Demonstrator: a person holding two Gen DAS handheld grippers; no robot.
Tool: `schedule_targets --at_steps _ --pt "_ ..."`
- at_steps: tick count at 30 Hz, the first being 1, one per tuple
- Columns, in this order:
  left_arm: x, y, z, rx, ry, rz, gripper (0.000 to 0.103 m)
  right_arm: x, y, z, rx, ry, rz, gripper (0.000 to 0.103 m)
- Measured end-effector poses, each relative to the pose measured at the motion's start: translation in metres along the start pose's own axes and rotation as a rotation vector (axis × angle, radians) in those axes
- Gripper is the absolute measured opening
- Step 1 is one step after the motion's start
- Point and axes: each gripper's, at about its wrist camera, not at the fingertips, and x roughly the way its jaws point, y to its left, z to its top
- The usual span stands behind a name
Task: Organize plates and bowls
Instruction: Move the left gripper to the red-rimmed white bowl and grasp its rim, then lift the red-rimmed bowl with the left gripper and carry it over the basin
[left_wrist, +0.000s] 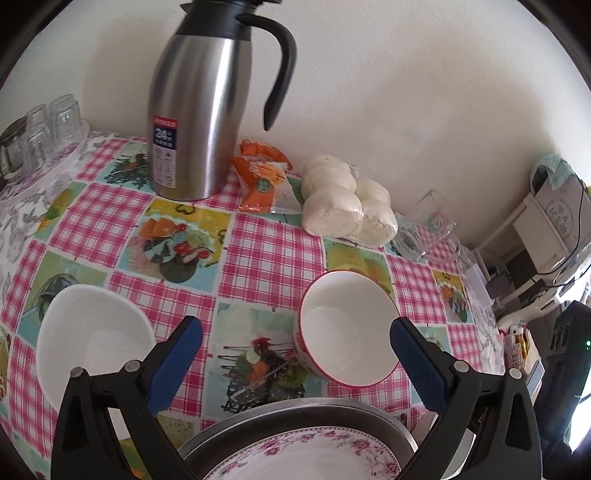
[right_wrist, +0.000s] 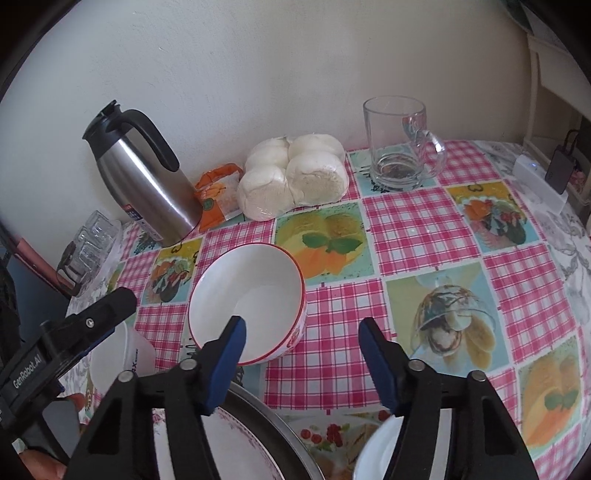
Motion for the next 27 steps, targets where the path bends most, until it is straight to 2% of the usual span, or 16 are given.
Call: schedule_targets --at_steps 2,3,6,9,11,14,16,18,22,27 --pt "0.008 -0.003 0.001 0.006 0.026 -0.008 0.096 0.008 -0.002 0.001 0.027 0.026 0.019 0.048" --pt "0.013 -0.003 0.001 0.004 0.042 -0.011 0.091 0.012 -0.002 0.002 0.037 0.038 0.026 0.044" --pt "0.029 -0.005 0.001 0.016 0.080 0.007 0.080 0.021 0.000 0.003 0.032 0.055 0.029 0.040" --pt "0.042 -0.004 0.002 0.015 0.120 0.002 0.065 0.028 0.002 0.002 0.019 0.069 0.017 0.035" --pt "0.049 -0.003 0.002 0.006 0.142 -0.010 0.061 0.033 0.000 0.002 0.028 0.074 0.024 0.032" --pt "0.057 -0.004 0.001 0.026 0.162 -0.006 0.047 0.039 -0.001 0.002 0.017 0.087 0.029 0.024" --pt "0.063 -0.005 0.000 0.034 0.177 -0.006 0.028 0.042 -0.002 0.001 0.023 0.090 0.040 0.019" --pt "0.067 -0.004 -0.001 0.017 0.188 -0.016 0.021 0.043 0.000 0.002 0.016 0.087 0.040 0.017" --pt "0.069 -0.004 -0.004 0.027 0.177 -0.001 0.012 0.045 -0.001 0.004 0.023 0.091 0.047 0.017" --pt "0.066 -0.005 -0.004 0.040 0.164 -0.003 0.012 0.043 0.005 0.001 -0.018 0.082 0.017 0.017"
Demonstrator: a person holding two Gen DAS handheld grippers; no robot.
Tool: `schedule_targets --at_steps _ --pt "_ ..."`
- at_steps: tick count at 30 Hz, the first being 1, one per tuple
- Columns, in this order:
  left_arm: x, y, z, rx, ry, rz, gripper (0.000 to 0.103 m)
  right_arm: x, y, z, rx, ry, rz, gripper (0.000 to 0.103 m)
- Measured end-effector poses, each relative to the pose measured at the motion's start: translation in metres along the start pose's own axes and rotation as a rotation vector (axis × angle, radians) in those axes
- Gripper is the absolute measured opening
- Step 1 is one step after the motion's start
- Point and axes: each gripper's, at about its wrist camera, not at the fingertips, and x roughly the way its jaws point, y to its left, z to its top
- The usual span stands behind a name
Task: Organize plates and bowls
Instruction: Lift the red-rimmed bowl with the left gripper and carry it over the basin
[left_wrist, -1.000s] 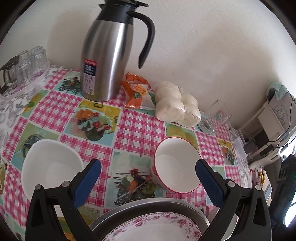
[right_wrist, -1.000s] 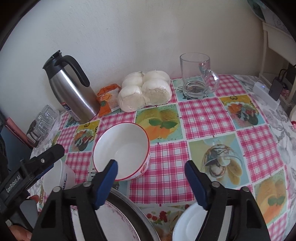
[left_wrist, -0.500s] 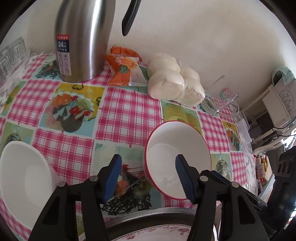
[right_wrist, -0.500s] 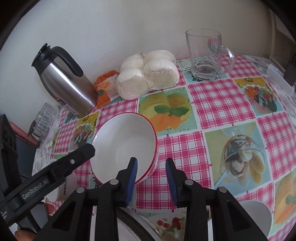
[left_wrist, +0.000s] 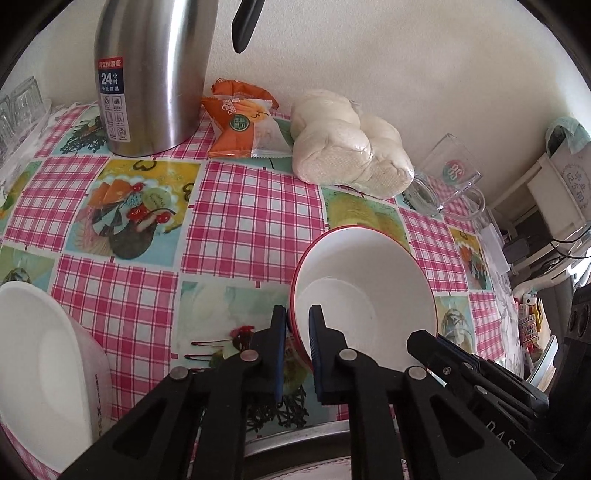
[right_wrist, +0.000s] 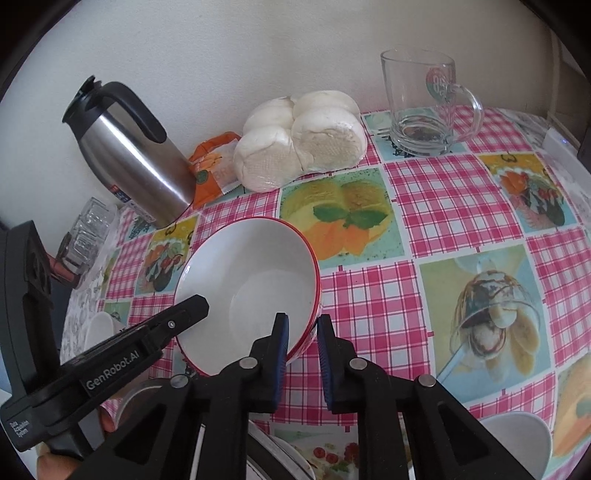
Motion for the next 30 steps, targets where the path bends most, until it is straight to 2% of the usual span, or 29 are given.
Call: schedule_targets --at_steps 6,14,18,30 --pt "-0.016 -0.002 0.000 0.001 -0.039 -0.015 0.012 -0.013 0.002 -0.001 0.000 -0.027 0.014 0.017" --pt "-0.053 -0.014 -0.004 0.020 -0.112 -0.024 0.012 -0.051 0.018 -0.001 -0.051 -0.101 -0.002 0.017" --pt "-0.075 -0.016 -0.015 0.019 -0.149 -0.020 0.013 -0.070 0.029 -0.008 -0.081 -0.130 -0.011 0.017" --pt "-0.113 -0.003 -0.061 -0.036 -0.186 -0.043 0.013 -0.110 0.050 -0.049 -0.139 -0.154 -0.005 0.017"
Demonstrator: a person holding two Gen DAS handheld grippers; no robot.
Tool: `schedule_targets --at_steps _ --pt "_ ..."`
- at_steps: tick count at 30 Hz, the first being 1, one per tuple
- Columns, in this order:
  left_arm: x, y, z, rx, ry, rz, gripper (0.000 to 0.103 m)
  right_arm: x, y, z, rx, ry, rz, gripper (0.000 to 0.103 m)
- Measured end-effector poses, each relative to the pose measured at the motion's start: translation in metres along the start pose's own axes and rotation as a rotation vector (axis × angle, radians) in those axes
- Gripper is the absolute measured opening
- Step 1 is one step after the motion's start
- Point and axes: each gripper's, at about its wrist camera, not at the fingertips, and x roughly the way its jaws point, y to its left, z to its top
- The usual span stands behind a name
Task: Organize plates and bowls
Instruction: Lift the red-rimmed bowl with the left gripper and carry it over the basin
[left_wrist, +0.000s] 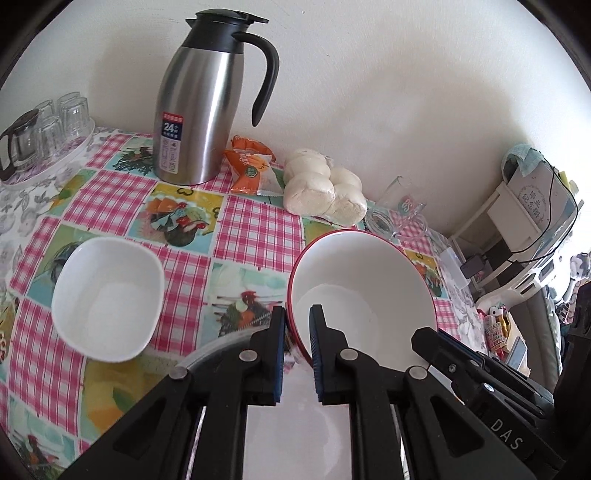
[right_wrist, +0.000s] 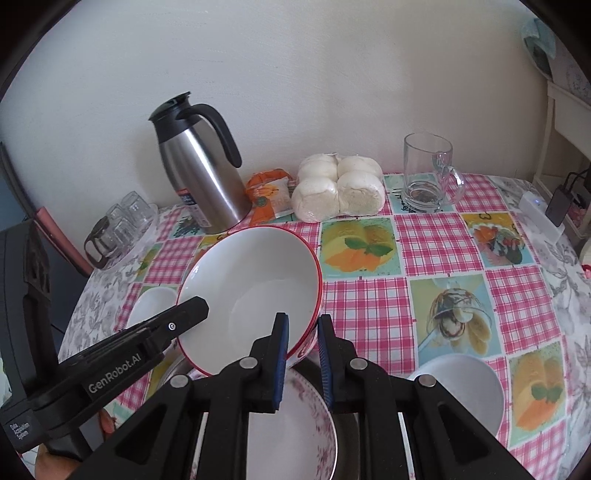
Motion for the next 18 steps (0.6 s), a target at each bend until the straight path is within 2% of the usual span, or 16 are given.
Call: schedule_targets --at_steps 10,18 --pt "-0.018 0.017 -0.037 -0.021 0.018 0.014 0.013 -0.011 0.012 -0.038 -0.016 0.027 0.026 0.017" --pt "-0.037 0.025 -0.052 -0.028 0.009 0.017 0.013 -0.020 0.021 -0.060 -0.016 0.023 0.050 0.017"
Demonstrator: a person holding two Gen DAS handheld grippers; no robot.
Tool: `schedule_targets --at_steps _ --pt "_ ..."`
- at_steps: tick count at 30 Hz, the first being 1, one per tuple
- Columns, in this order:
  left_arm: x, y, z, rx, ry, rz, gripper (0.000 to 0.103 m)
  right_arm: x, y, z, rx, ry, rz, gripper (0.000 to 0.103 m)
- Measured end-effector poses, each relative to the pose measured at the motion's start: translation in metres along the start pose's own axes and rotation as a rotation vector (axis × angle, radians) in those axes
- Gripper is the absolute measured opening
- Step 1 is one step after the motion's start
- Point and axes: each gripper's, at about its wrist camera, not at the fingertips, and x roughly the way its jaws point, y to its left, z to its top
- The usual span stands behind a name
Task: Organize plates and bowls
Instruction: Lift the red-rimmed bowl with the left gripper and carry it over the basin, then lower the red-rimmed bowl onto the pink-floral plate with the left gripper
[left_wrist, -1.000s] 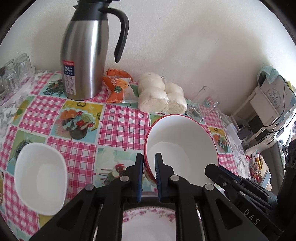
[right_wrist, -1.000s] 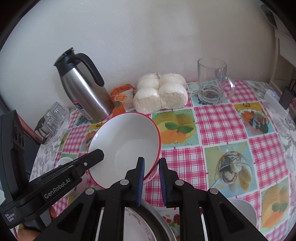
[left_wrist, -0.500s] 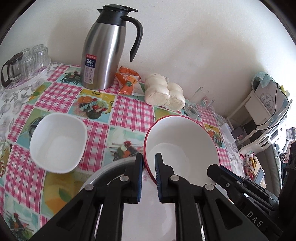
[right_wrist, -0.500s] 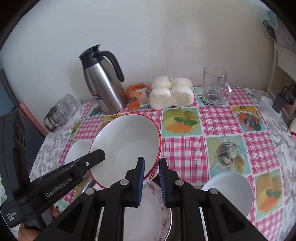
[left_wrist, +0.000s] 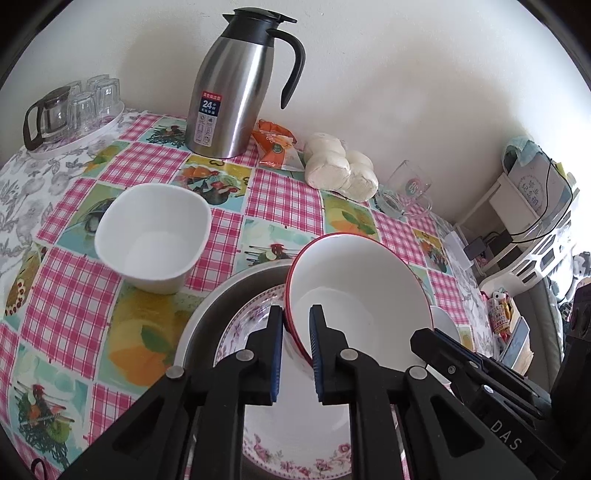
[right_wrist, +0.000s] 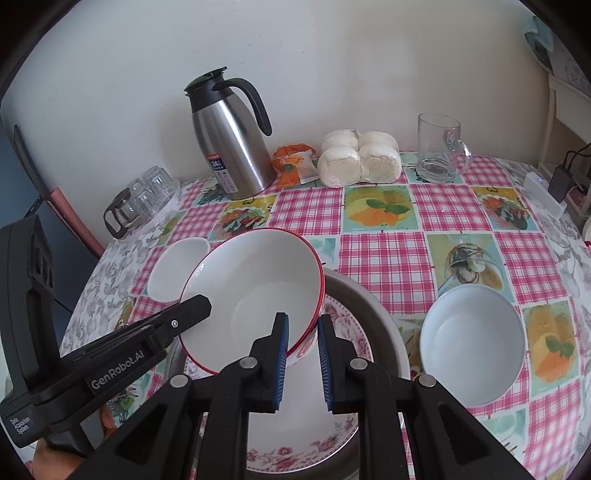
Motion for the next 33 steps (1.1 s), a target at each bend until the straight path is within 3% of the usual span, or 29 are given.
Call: schedule_targets --at_steps 17,33 --pt "-0.009 0.012 -0.017 -0.030 0.032 0.006 0.014 -0.004 0.007 -0.029 0.026 -0.020 0.019 0.017" --pt "0.003 0.005 -0.017 0.018 0.077 0.005 0.014 -0.001 -0.001 -0.032 0.042 -0.017 0.009 0.017"
